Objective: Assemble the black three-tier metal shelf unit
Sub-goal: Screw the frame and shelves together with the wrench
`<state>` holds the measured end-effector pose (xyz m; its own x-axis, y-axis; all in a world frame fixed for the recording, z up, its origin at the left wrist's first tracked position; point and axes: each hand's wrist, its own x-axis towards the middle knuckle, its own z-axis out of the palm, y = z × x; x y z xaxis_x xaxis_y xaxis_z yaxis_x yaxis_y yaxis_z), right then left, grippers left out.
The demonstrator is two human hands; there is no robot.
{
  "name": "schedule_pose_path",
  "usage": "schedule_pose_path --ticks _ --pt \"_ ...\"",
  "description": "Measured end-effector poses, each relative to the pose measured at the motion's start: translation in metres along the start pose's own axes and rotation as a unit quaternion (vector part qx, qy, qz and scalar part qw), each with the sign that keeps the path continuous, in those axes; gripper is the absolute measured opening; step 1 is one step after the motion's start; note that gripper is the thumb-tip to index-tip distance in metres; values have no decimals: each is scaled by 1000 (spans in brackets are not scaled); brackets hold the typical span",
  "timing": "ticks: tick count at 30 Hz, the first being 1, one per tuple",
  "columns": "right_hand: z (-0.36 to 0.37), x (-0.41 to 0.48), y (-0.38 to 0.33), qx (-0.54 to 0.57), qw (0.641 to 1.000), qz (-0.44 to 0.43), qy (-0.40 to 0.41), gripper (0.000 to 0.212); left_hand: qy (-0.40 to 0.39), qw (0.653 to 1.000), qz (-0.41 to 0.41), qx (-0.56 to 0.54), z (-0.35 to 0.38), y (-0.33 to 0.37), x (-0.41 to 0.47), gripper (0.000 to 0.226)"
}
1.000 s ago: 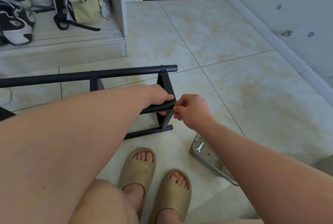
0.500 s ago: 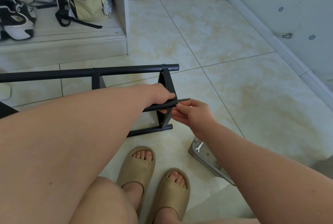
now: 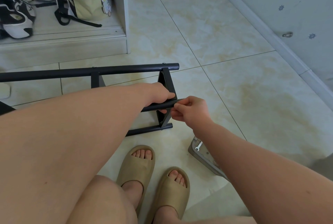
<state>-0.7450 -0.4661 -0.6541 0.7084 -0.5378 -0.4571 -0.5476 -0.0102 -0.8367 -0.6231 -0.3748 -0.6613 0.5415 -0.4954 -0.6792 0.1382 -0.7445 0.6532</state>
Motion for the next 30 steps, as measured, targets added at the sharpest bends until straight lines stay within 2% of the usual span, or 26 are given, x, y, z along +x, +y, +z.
schedule_pose_path --ticks 3,5,7,8,11,16,18,24,27,30 --pt "0 2 0 -18 1000 -4 -2 18 -2 1000 -3 -8 -1 -1 0 36" --pt "0 7 0 -131 991 -41 8 18 4 1000 -6 -16 -1 -2 1 34" --pt "0 8 -4 -263 961 -89 3 14 7 1000 -7 -19 -2 -2 0 33" --pt "-1 7 -6 -290 952 -99 3 14 7 1000 -6 -21 -2 -3 0 33" --pt "-2 7 -8 -290 953 -90 15 18 7 999 -1 -38 -2 -4 0 32" --pt "-5 12 -5 -166 985 -43 -1 15 16 1000 9 -24 1 -4 0 34" --pt "-6 14 -5 -157 987 -41 -7 14 19 1000 18 -11 2 -3 0 34" --pt "-7 18 -13 -226 971 -51 53 19 83 996 42 6 1 1 1 15" --pt "-10 17 -14 -264 961 -74 39 20 116 991 44 57 7 0 0 20" --pt "-22 9 -11 -308 945 -110 -9 17 214 971 37 98 15 1 -12 15"
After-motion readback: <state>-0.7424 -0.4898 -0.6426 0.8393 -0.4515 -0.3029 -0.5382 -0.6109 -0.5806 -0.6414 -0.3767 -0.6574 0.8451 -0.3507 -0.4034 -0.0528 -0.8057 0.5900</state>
